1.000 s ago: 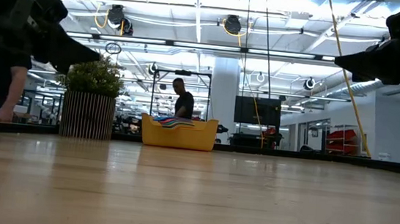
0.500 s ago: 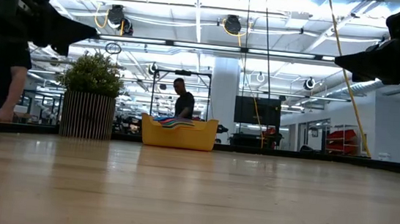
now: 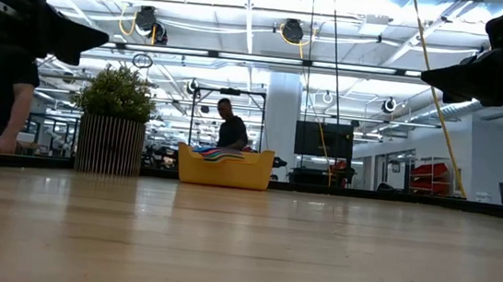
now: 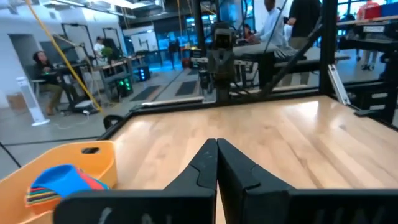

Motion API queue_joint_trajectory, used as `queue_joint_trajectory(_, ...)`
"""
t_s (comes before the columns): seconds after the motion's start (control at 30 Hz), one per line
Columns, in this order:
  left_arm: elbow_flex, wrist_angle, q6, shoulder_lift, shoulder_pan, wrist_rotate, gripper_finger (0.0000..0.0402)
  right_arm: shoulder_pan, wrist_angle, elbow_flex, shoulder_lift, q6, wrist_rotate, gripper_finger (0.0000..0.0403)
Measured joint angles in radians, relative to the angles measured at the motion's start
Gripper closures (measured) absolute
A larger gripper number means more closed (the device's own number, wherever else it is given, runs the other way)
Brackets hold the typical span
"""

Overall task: Nest measuring cups in basket
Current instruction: Return to Home Position

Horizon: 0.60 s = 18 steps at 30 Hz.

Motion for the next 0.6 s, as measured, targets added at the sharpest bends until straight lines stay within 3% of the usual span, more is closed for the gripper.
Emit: queue_joint_trajectory(0.6, 0.000, -0.006, -0.045, 0.003, -0.048, -0.001, 0.0390, 0.000, 0.001, 0.000, 0.000, 0.000, 0.001, 0.0403)
